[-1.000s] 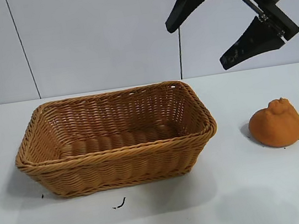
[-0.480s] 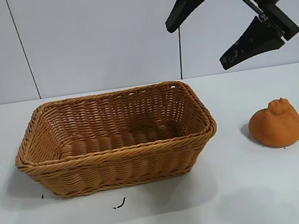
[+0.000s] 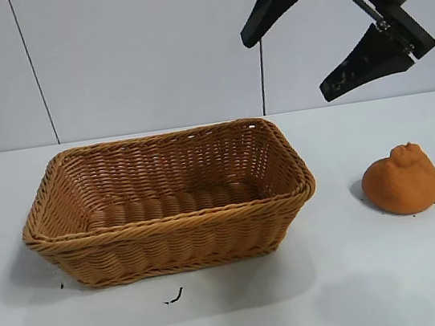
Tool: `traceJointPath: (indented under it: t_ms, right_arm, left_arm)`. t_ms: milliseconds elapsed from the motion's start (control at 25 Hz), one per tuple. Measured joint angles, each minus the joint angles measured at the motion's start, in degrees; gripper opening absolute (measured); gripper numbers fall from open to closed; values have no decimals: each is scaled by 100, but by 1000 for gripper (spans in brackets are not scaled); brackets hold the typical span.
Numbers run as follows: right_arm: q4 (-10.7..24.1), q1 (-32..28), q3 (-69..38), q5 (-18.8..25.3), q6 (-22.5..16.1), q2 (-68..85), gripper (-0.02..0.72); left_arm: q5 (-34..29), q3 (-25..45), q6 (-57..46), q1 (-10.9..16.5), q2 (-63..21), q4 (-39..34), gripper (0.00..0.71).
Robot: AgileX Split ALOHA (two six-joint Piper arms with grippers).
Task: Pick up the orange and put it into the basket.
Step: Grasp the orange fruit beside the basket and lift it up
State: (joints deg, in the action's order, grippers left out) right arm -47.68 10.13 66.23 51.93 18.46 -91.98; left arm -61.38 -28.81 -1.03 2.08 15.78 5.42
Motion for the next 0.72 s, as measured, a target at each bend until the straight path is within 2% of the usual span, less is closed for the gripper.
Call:
traceJointPath:
  t_ms: [360, 440, 560, 720]
  right_arm:
    - [11, 0, 0, 0, 22, 0, 696]
    - [207, 0, 47, 31, 16, 0, 696]
    - [1083, 0, 395, 171, -296, 0, 696]
    - [3066, 0, 912, 428, -1335, 0, 696]
  left_arm:
    - [60, 7, 11, 0, -1452, 0, 675]
    - [60, 7, 11, 0, -1595, 0, 675]
    - [60, 7, 11, 0, -1600, 0, 675]
    - [60, 7, 11, 0, -1600, 0, 675]
